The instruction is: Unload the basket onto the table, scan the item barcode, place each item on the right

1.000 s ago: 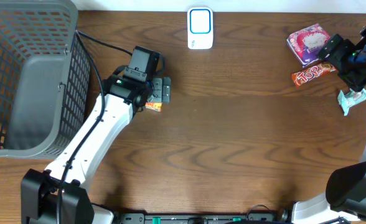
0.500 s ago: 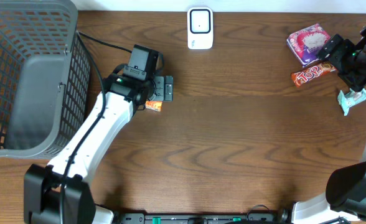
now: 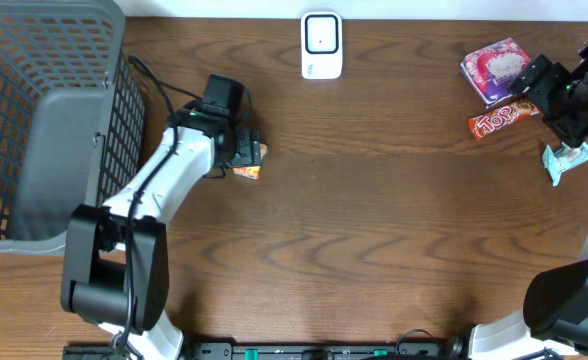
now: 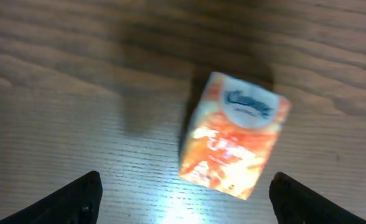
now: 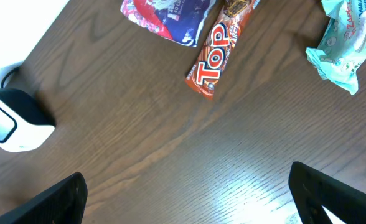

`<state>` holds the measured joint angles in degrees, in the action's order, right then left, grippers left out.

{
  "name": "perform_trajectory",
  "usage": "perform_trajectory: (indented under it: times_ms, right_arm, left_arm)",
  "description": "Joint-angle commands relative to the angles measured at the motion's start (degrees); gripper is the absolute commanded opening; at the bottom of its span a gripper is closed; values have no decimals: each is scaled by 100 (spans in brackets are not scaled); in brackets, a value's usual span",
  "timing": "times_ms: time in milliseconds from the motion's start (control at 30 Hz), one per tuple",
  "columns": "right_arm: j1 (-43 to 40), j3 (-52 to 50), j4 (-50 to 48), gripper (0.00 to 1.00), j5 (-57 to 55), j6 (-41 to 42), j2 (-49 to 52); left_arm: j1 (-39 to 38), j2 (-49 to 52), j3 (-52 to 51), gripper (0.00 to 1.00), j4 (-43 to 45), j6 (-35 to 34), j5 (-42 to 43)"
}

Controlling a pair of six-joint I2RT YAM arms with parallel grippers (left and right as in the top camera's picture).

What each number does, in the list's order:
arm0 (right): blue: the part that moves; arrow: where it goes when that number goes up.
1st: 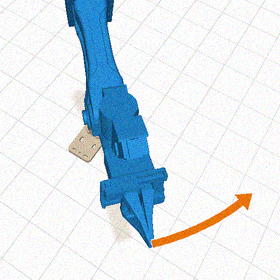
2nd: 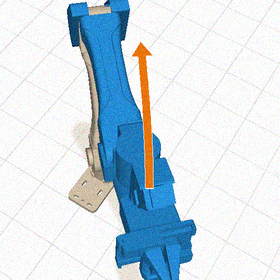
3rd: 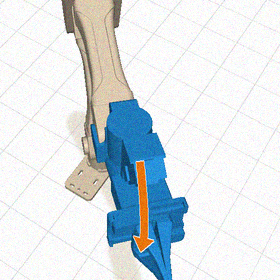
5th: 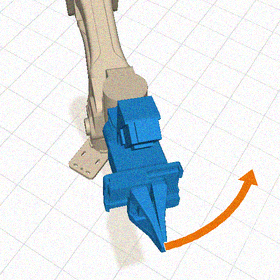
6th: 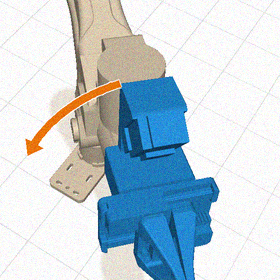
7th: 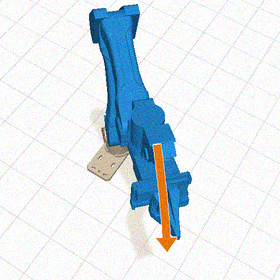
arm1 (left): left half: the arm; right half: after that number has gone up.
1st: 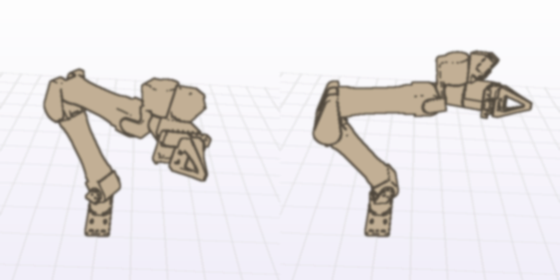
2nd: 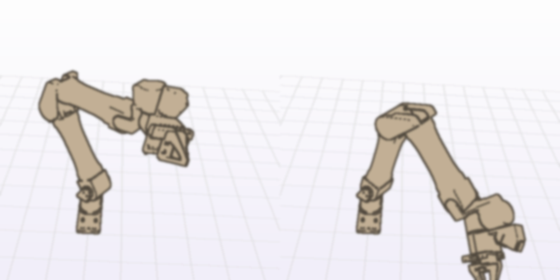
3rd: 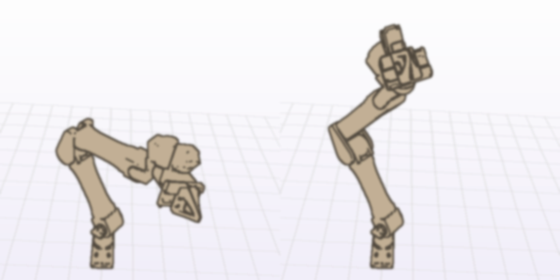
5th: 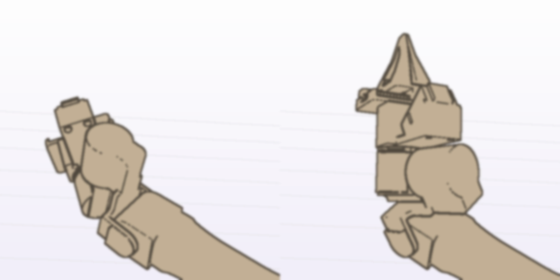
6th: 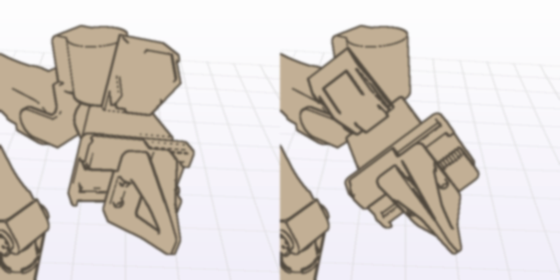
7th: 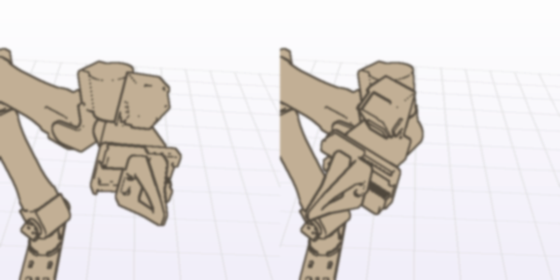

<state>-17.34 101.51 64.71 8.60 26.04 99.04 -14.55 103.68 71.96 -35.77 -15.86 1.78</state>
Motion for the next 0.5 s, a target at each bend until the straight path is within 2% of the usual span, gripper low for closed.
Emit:
perform_trajectory:
  times_ms: [0, 100, 167, 467]
  right_arm:
    - [15, 4, 2, 99, 35, -39, 20]
    - [15, 4, 2, 99, 35, -39, 20]
    - [15, 4, 2, 99, 35, -39, 20]
    - [15, 4, 2, 99, 35, -39, 20]
  left_arm:
    - [133, 170, 13, 85, -15, -94, 326]
    - [151, 225, 13, 79, 4, 33, 562]
    - [151, 269, 13, 69, 37, 33, 638]
    - [153, 767, 13, 68, 599, 31, 638]
